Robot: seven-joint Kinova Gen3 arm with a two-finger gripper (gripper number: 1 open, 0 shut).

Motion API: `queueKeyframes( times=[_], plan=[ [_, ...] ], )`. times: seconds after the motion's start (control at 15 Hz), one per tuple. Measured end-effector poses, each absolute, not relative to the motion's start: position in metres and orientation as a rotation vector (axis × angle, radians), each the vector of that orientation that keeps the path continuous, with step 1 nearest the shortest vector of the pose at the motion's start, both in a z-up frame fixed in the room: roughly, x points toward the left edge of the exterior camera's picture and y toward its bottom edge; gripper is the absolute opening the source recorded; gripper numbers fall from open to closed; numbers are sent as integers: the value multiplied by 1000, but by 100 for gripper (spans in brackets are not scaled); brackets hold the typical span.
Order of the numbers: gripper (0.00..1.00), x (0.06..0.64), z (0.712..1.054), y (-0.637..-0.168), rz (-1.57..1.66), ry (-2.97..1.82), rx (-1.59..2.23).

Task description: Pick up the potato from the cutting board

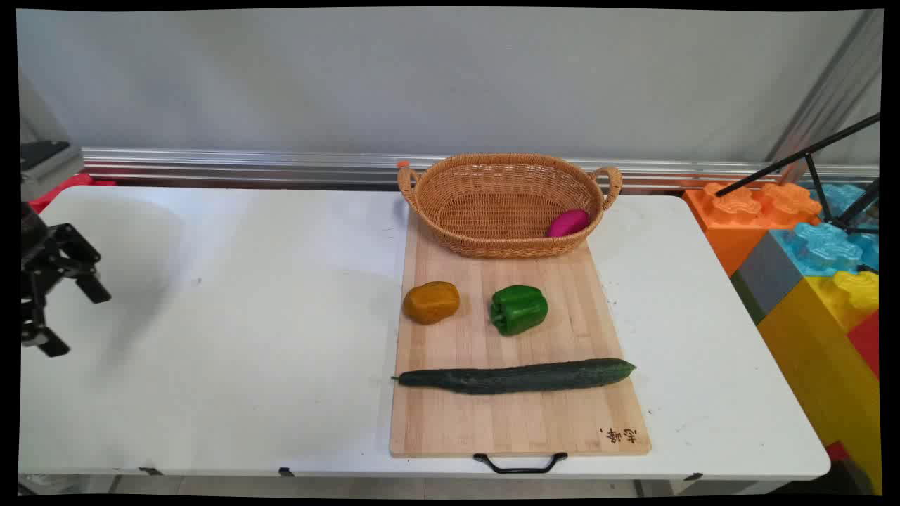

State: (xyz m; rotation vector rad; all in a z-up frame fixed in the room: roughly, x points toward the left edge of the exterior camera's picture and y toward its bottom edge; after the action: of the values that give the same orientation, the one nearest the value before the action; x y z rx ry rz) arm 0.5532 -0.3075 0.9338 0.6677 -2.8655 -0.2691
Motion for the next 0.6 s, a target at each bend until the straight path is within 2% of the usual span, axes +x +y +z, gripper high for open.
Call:
queueKeyframes(
  times=[0.4,0.6],
  plan=[
    [100,506,923,-336,-152,-2807,694],
    [100,463,915,-363,-92,-2764,721]
  ],
)
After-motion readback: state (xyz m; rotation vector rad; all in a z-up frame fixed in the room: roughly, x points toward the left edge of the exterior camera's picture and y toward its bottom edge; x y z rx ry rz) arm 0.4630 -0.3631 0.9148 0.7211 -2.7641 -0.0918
